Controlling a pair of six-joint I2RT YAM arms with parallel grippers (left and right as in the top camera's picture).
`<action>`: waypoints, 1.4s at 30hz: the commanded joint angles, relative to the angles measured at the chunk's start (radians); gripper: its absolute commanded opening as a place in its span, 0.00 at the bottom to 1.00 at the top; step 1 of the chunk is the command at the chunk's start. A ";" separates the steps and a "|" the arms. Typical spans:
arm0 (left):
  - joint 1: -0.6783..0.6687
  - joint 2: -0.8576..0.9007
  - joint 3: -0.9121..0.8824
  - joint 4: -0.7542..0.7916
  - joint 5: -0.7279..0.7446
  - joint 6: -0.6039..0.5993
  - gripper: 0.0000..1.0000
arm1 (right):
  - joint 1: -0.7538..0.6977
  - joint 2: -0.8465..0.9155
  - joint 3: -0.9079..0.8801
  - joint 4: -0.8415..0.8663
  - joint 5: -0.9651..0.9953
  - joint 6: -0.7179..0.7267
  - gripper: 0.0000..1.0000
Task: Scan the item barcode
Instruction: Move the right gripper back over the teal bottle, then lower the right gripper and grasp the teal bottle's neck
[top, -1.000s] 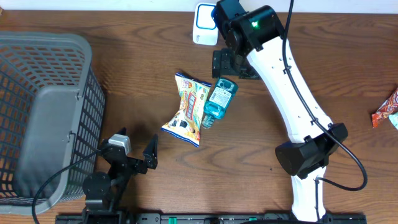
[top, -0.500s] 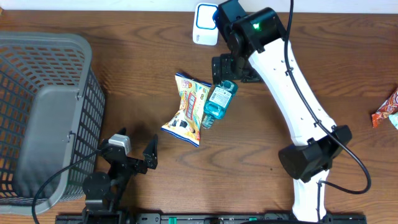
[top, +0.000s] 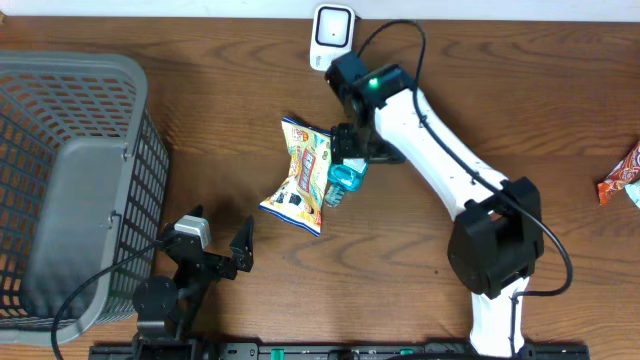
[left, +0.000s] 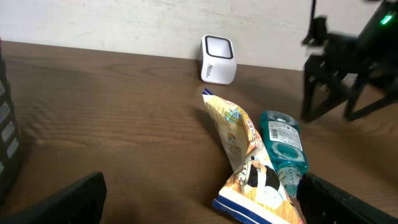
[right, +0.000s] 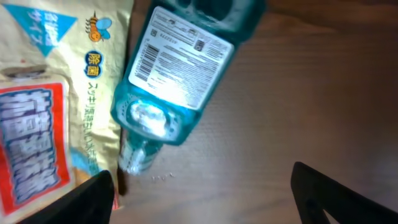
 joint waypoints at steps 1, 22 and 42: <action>0.003 -0.003 -0.019 -0.023 0.002 -0.006 0.98 | 0.009 0.002 -0.050 0.076 -0.004 0.021 0.82; 0.003 -0.003 -0.019 -0.023 0.002 -0.006 0.98 | 0.138 0.005 -0.297 0.396 0.126 0.060 0.79; 0.003 -0.003 -0.019 -0.023 0.002 -0.006 0.98 | 0.116 0.005 -0.356 0.117 0.285 0.059 0.80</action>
